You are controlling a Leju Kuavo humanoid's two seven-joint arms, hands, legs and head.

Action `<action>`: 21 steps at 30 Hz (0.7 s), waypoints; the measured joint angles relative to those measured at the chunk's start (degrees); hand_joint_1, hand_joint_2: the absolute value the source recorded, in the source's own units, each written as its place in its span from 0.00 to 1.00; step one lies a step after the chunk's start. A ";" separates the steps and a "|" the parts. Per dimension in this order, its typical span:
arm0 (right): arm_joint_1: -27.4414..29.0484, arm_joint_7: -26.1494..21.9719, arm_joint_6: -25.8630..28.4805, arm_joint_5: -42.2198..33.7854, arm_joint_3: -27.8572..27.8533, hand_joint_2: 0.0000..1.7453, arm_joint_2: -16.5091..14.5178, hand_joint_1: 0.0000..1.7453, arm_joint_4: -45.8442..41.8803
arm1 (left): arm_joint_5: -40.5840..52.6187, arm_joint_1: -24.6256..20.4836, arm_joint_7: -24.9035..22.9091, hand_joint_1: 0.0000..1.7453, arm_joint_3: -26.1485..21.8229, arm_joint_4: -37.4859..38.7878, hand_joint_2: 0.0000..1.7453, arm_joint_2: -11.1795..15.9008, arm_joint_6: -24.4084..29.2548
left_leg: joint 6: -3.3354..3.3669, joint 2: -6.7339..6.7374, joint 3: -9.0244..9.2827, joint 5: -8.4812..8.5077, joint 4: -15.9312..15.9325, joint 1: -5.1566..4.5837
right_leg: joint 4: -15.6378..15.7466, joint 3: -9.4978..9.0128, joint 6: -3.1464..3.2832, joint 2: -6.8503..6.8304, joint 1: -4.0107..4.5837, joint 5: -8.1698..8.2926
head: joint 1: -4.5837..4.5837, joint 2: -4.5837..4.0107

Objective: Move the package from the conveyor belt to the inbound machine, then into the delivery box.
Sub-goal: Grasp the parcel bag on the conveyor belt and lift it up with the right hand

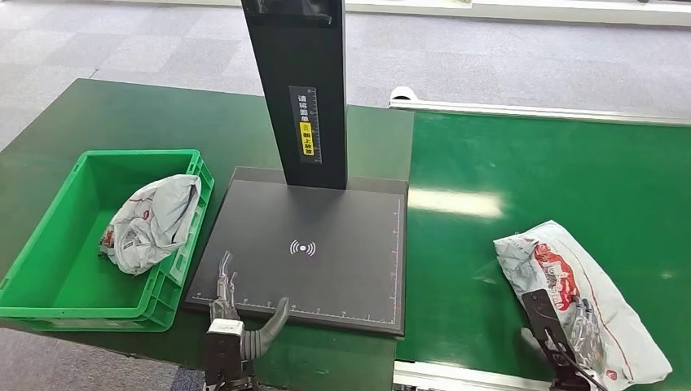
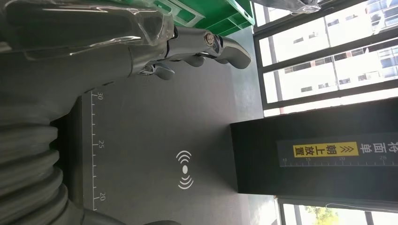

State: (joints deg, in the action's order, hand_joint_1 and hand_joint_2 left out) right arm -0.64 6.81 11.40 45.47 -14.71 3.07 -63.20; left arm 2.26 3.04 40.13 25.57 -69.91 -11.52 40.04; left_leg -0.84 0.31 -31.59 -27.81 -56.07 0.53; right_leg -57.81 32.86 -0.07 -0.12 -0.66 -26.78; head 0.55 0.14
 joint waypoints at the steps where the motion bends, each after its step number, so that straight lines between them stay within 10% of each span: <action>1: -0.47 0.20 0.11 0.45 0.01 1.00 -0.04 0.94 0.63 | 0.20 0.10 0.00 0.00 -0.09 -0.02 1.00 0.00 0.00 | 0.00 0.00 0.00 0.00 0.00 0.00 | 0.00 0.00 0.00 0.00 0.00 0.00 | -0.01 0.01; 12: -2.53 -4.67 17.01 3.55 0.02 1.00 -1.45 1.00 -1.20 | 0.47 2.42 0.00 0.00 -1.90 -2.17 1.00 0.00 0.00 | 0.00 -0.03 0.01 0.01 -0.01 0.00 | 0.00 -0.01 0.00 -0.01 0.00 0.00 | -0.01 -0.01; 21: -1.82 -19.10 27.02 -8.14 1.95 1.00 -4.63 1.00 -14.60 | 4.19 2.99 0.00 0.00 -3.64 -4.01 1.00 0.01 0.00 | -0.01 0.00 -0.01 0.02 0.02 0.01 | -0.01 0.01 0.00 0.00 0.02 0.00 | -0.02 0.00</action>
State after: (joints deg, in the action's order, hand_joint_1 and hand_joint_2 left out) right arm -2.45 -12.29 38.43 37.33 -12.76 -1.56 -77.80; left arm 6.45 6.04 40.13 21.93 -73.92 -11.51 40.04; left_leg -0.86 0.31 -31.61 -27.79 -56.05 0.54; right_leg -57.83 32.87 -0.07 -0.12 -0.64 -26.78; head 0.53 0.14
